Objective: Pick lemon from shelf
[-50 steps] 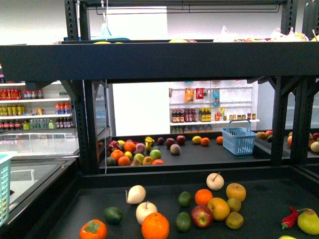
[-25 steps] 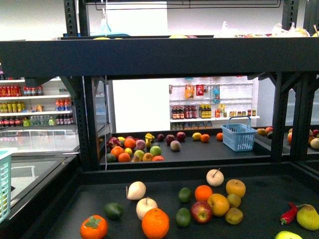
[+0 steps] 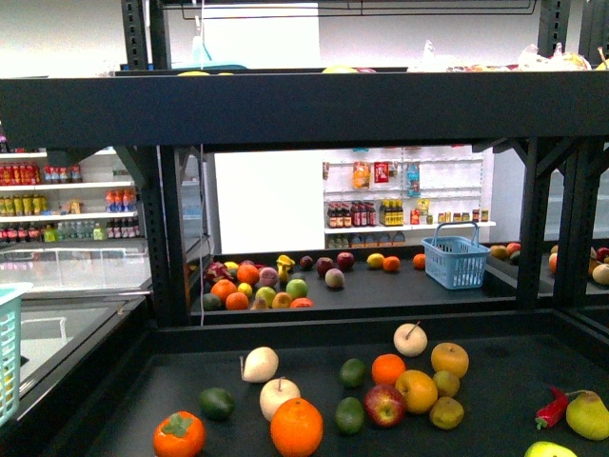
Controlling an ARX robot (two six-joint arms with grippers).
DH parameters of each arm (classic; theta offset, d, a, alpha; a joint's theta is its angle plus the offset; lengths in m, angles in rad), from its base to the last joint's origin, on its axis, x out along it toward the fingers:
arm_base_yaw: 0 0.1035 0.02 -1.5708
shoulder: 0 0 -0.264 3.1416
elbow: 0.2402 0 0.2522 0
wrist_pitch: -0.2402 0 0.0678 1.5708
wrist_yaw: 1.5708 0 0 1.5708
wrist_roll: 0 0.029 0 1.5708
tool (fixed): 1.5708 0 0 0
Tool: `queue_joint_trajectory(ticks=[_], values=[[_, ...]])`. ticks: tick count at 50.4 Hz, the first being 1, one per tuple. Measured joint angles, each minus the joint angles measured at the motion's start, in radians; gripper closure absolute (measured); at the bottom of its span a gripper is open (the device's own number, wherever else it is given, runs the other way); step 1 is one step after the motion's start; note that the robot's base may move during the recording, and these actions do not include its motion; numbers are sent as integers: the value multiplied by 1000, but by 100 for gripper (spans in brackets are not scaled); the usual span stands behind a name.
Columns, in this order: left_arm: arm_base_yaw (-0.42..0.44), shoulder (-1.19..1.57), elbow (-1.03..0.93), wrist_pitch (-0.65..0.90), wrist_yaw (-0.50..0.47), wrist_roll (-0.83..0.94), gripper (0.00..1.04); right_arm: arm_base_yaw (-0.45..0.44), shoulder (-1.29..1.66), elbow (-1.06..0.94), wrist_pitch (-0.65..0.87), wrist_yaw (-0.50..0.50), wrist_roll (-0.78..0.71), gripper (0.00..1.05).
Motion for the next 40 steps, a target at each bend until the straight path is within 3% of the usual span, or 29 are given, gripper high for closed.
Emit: queue_joint_trajectory(ticks=[22, 40], values=[[24, -112, -71, -56, 27, 11, 8, 0, 0, 0, 0, 0, 0, 8], [55, -262, -156, -218, 53, 116, 8, 0, 0, 0, 0, 0, 0, 8]])
